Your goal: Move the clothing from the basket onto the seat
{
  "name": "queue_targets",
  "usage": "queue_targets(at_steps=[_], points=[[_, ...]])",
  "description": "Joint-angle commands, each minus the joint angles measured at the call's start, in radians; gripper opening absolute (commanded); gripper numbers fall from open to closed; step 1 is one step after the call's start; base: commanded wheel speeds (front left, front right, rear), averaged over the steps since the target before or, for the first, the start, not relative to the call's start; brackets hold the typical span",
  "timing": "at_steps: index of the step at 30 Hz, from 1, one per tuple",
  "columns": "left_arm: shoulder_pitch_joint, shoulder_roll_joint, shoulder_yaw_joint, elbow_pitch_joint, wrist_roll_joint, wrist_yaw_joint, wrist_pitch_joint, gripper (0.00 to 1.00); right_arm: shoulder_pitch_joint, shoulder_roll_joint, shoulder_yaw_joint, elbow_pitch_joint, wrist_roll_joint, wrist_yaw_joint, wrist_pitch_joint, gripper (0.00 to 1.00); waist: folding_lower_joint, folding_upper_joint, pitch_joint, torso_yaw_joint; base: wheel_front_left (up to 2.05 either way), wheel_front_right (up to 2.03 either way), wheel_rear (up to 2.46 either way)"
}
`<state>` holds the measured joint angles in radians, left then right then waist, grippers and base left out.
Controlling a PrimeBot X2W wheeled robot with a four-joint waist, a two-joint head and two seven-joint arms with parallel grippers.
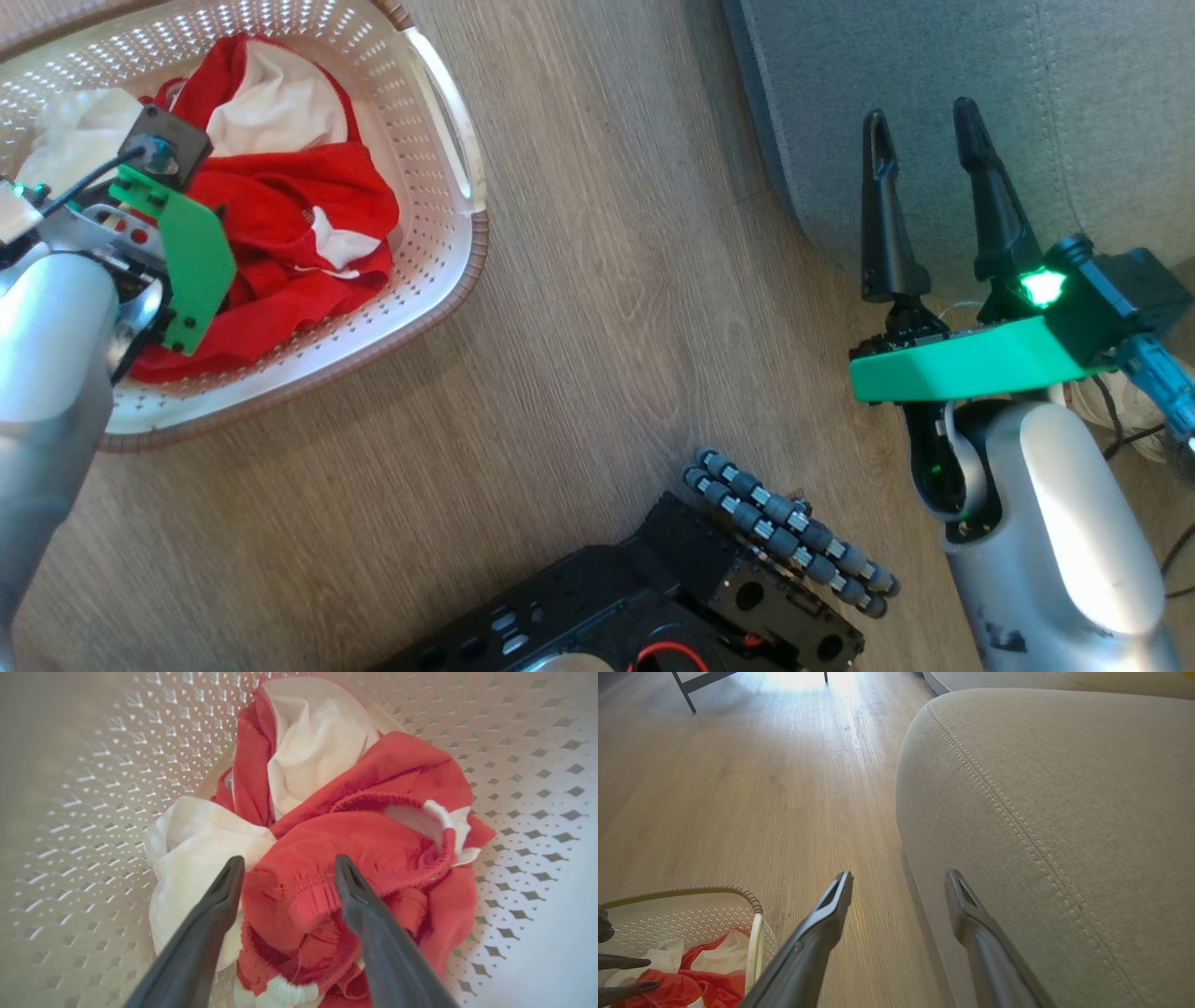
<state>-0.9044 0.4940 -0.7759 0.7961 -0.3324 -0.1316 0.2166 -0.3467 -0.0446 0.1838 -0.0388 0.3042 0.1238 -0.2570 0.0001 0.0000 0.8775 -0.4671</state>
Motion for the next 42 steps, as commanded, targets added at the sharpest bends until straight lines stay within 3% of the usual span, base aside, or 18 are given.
queue_targets(at_steps=[1,19,20,23,30,42], points=[[-0.019,0.035,0.018,-0.013,-0.006,0.001,0.002,1.00,0.040,-0.006,0.011,-0.033,0.008,0.007,-0.005,1.00,-0.0001,0.0000,0.001,0.001,0.00,0.00,0.00],[-0.037,0.012,-0.099,0.022,-0.153,0.001,0.040,0.99,0.049,-0.006,0.004,-0.044,0.010,0.007,-0.005,1.00,-0.0001,0.0000,0.009,0.010,0.00,0.00,0.00],[-0.037,0.011,-0.106,0.024,-0.156,0.001,0.039,0.66,0.049,-0.006,0.004,-0.044,0.010,0.007,-0.005,1.00,-0.0001,0.0000,0.010,0.010,0.00,0.00,0.00],[-0.036,0.008,-0.125,0.035,-0.162,0.001,0.028,0.00,0.048,-0.006,0.002,-0.044,0.011,0.007,-0.005,1.00,-0.0001,0.0000,0.010,0.010,0.00,0.00,0.00],[-0.049,-0.004,-0.139,0.037,-0.176,0.001,-0.043,0.00,0.038,-0.006,-0.003,-0.036,0.013,0.007,-0.005,1.00,-0.0001,0.0000,-0.015,0.017,0.00,0.00,0.00],[0.012,-0.064,-0.103,-0.040,-0.249,0.014,-0.215,0.00,0.046,-0.006,-0.065,-0.001,-0.070,0.007,-0.005,1.00,-0.0001,0.0000,-0.200,0.160,0.00,0.00,0.00]])
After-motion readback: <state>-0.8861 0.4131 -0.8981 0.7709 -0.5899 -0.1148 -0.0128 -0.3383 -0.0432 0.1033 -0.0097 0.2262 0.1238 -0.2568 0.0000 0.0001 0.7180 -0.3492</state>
